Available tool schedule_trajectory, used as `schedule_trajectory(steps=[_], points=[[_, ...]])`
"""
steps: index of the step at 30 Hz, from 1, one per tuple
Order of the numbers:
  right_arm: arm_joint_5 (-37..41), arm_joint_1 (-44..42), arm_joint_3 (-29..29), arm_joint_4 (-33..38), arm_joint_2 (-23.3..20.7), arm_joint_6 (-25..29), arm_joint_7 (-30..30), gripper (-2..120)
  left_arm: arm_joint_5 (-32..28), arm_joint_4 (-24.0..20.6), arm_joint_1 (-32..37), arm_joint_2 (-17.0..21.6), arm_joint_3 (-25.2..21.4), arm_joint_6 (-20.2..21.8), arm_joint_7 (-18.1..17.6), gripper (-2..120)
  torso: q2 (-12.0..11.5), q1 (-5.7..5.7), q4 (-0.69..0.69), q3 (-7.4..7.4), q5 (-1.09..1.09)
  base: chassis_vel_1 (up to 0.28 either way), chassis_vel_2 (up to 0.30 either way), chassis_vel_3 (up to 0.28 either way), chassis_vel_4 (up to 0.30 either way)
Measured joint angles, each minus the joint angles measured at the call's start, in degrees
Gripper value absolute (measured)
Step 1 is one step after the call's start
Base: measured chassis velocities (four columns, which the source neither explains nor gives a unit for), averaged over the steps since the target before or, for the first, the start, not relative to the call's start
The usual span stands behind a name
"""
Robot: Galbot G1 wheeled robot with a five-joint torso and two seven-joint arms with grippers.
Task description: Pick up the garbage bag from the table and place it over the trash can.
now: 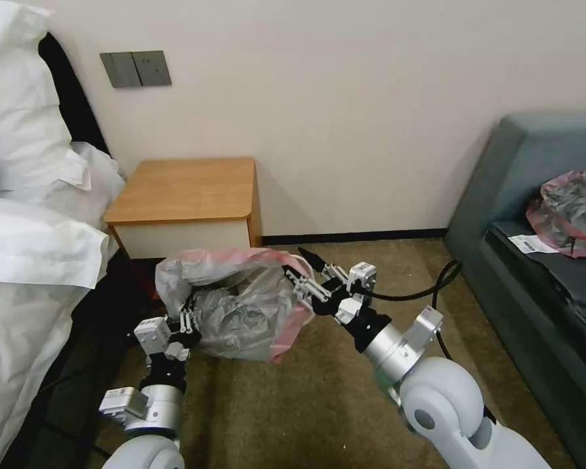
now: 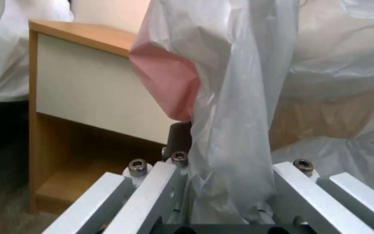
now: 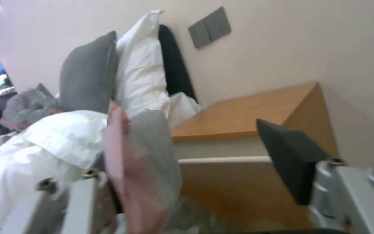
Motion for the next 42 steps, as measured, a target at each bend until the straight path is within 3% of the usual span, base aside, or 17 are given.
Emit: schedule_trajectory(steps=[8,12,13,14,19,29,38,42], points=[[-0.6,0.7,-0.2,0.6,-1.6,0.2,-1.8,96,0.6,0.2,0.2,0.0,0.2,0.0,0.0,9,0.0,0.00,0.00,0.00,0.00,0.000,0.000,0.000,0.000],[0.2,2.4,0.4,-0.4,-3.8,0.2,-1.7,94,1.4,0.0,0.8,0.2,0.5,-0.2,0.5,9,0.0,0.00,0.00,0.00,0.01,0.000,0.000,0.000,0.000],[1.1,3.5,0.8,-1.1,-5.7,0.2,-1.4,87,2.2,-0.1,1.0,0.3,0.5,-0.5,0.9,9,0.0,0.00,0.00,0.00,0.01,0.000,0.000,0.000,0.000],[1.1,3.5,0.8,-1.1,-5.7,0.2,-1.4,87,2.2,-0.1,1.0,0.3,0.5,-0.5,0.9,9,0.0,0.00,0.00,0.00,0.01,0.000,0.000,0.000,0.000],[2.9,6.0,1.4,-3.0,-10.3,0.2,-0.6,99,4.7,-0.1,1.5,0.4,0.4,-2.4,2.1,9,0.0,0.00,0.00,0.00,0.00,0.000,0.000,0.000,0.000],[5.1,10.8,1.7,-7.6,-12.0,-0.1,1.1,100,6.3,-0.2,2.7,0.4,-0.1,-6.5,4.3,9,0.0,0.00,0.00,0.00,0.01,0.000,0.000,0.000,0.000],[17.2,12.9,2.5,-9.5,-12.9,-2.8,5.0,100,6.4,-0.4,3.1,0.1,0.1,-9.7,6.0,9,0.0,0.00,0.00,0.00,0.00,0.000,0.000,0.000,0.000],[18.5,12.9,2.7,-9.5,-12.6,-3.9,6.5,100,5.3,-0.8,2.9,0.0,0.1,-10.7,6.8,9,0.0,0.00,0.00,0.00,0.00,0.000,0.000,0.000,0.000]])
